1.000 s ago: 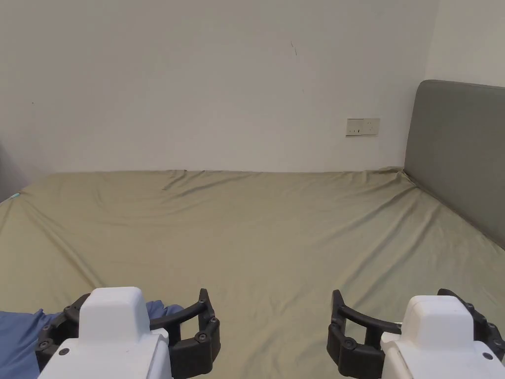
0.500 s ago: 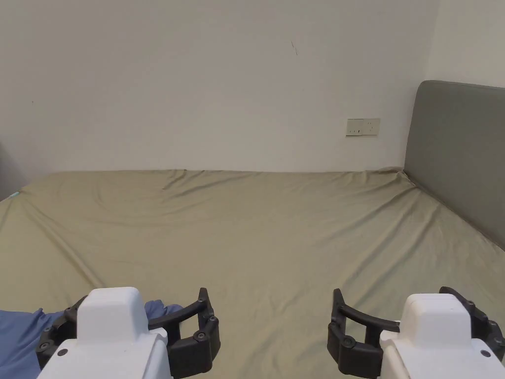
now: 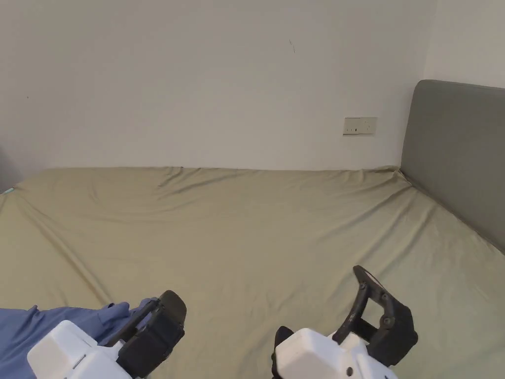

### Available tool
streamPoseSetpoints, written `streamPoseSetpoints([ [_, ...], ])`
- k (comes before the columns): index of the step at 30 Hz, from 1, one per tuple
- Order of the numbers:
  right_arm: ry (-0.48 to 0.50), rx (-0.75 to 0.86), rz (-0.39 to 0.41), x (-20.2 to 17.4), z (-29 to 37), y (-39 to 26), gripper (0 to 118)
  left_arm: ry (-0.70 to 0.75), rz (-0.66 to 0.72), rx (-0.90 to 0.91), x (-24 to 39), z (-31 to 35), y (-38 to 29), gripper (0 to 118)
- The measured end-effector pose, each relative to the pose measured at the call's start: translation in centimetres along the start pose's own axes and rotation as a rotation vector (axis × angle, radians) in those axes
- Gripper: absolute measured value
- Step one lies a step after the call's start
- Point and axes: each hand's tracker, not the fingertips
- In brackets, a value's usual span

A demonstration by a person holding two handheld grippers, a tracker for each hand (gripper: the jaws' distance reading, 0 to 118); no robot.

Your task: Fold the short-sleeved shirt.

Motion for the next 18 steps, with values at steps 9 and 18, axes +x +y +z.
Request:
streamPoseSetpoints([
  [9,0.083,-0.179,-1.019,6.2,-1.3,-5.9,118,0.155,-0.896,0.189,6.8,1.1,-1.3,118],
  [18,-0.022,-0.155,-0.865,6.7,-0.4,-5.7,108,0.091,-0.647,0.100,5.9,0.8,-0.8,118],
])
